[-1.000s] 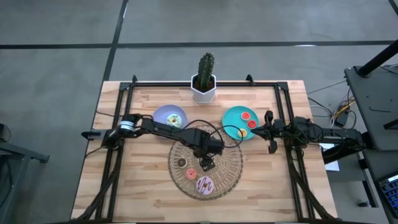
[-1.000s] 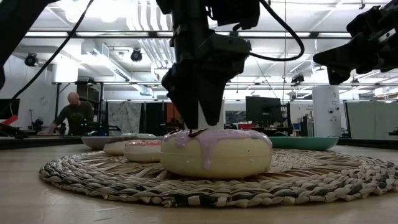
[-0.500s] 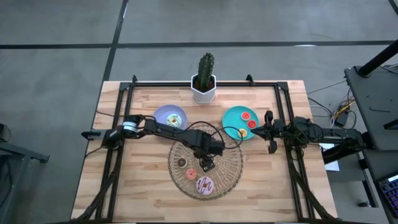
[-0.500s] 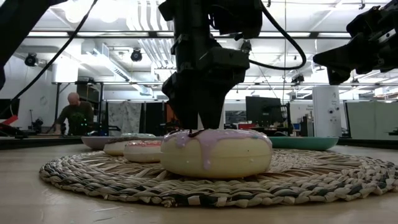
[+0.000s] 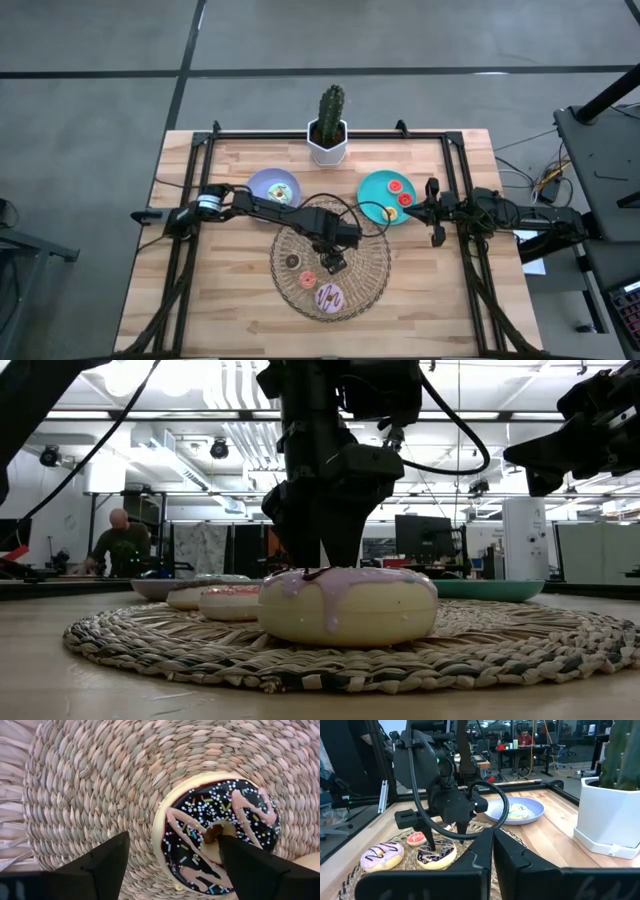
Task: Pick & Place donuts
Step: Put the large black donut on the purple plate
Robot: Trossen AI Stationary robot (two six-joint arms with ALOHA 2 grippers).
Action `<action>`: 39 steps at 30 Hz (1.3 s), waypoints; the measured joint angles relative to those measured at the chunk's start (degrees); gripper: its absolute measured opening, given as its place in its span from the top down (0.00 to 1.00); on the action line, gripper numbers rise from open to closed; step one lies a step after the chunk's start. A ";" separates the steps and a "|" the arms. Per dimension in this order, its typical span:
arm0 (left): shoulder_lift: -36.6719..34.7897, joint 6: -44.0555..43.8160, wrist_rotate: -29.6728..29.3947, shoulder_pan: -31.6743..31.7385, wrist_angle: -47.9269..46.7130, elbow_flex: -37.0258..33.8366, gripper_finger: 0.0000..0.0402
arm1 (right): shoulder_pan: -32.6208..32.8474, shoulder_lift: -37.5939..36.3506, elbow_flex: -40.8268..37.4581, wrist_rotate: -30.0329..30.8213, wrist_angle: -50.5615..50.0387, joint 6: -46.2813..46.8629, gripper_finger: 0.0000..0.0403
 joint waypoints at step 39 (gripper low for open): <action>-0.02 -0.53 0.31 0.81 1.88 -1.38 0.31 | -0.01 0.02 0.00 0.00 0.00 0.00 0.98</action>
